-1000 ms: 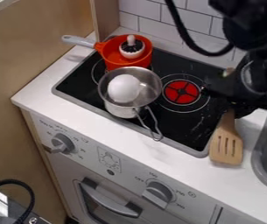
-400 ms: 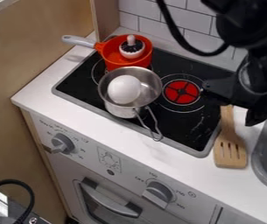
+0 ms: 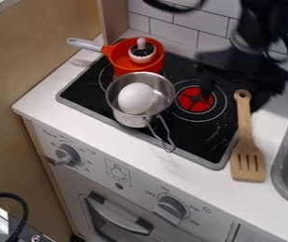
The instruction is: Move the wooden spatula to the right side of the stove
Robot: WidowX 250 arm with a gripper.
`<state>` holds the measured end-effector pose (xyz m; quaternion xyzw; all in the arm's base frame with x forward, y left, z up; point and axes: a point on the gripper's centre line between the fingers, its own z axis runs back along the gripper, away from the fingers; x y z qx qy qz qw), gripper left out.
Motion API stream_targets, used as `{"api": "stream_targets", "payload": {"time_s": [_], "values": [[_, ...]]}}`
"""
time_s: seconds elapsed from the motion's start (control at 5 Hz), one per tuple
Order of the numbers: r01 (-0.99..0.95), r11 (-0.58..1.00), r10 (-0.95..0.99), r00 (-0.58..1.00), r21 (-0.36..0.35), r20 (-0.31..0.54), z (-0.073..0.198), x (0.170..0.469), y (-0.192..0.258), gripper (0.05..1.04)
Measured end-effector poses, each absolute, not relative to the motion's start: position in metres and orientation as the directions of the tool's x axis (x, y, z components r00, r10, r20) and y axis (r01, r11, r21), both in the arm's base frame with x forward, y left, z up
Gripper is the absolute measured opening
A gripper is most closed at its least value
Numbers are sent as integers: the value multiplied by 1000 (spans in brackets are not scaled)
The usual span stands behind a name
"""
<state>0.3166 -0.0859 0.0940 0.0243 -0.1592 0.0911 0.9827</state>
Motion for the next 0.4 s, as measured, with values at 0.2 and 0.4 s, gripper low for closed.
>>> {"api": "stream_targets", "payload": {"time_s": [0.2,0.4], "values": [[-131,991,127,954,-4,272,106,302,-64,999],[-70,997,77,964,-35,255,119,297,-42,999]]}}
